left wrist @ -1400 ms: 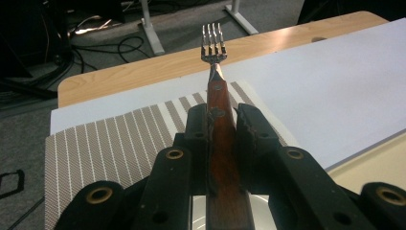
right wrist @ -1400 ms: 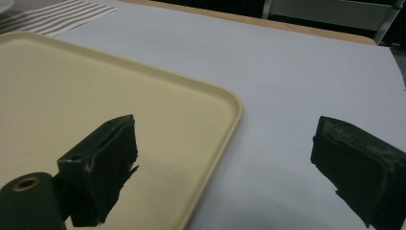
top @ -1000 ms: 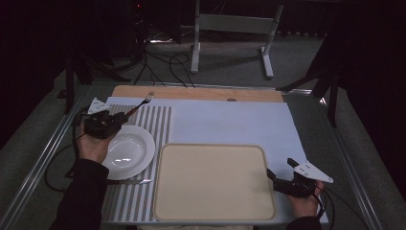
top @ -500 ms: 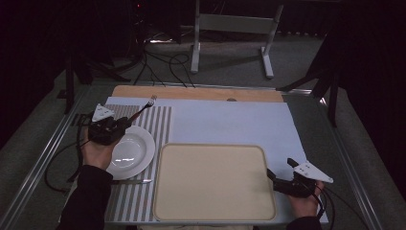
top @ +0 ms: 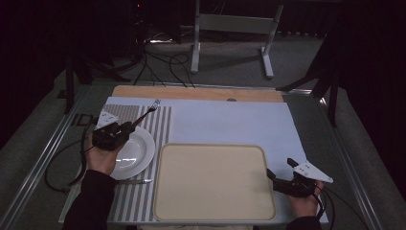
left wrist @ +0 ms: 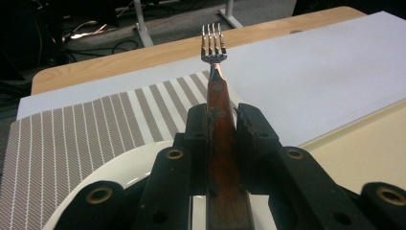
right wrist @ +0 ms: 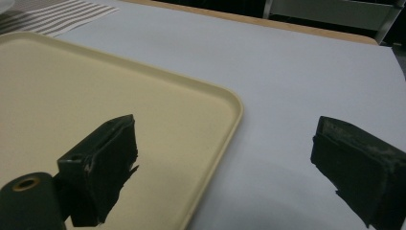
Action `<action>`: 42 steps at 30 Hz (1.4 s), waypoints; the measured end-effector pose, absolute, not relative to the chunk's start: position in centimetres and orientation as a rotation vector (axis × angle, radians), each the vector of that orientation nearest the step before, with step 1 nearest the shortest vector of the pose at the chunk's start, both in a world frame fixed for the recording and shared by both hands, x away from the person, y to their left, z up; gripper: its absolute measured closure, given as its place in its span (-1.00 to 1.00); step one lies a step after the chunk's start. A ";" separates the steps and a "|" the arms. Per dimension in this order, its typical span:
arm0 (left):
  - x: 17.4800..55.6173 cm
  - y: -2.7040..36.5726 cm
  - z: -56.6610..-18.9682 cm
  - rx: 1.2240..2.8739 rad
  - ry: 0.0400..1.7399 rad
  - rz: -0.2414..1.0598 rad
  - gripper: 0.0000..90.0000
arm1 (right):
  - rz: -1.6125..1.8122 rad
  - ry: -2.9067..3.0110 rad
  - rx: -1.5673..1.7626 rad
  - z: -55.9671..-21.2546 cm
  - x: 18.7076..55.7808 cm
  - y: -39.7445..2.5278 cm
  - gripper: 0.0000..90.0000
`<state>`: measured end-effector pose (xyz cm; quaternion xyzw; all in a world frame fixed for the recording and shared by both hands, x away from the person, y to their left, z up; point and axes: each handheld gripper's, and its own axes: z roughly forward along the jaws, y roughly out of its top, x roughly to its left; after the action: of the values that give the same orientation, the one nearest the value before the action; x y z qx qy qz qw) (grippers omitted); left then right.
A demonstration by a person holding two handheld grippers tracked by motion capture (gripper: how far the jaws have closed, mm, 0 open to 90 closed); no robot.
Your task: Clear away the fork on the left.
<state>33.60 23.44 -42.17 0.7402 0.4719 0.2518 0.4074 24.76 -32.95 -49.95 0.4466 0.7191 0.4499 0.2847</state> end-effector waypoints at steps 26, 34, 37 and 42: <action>31.3 22.1 -43.4 1.865 1.187 0.633 0.70 | 1.200 1.923 1.194 -49.9 24.7 -32.9 -0.81; 30.5 21.6 -43.6 1.869 1.179 0.634 0.70 | 1.202 1.923 1.197 -49.9 24.7 -32.9 -0.81; 30.3 21.3 -43.8 1.864 1.176 0.632 0.70 | 1.201 1.923 1.196 -49.9 24.7 -32.9 -0.81; 30.0 21.0 -43.9 1.867 1.173 0.627 0.70 | 1.203 1.923 1.195 -49.9 24.7 -32.9 -0.81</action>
<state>29.99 20.97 -43.94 0.7422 0.4662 0.2493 0.4120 24.74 -32.89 -49.89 0.4469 0.7190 0.4499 0.2846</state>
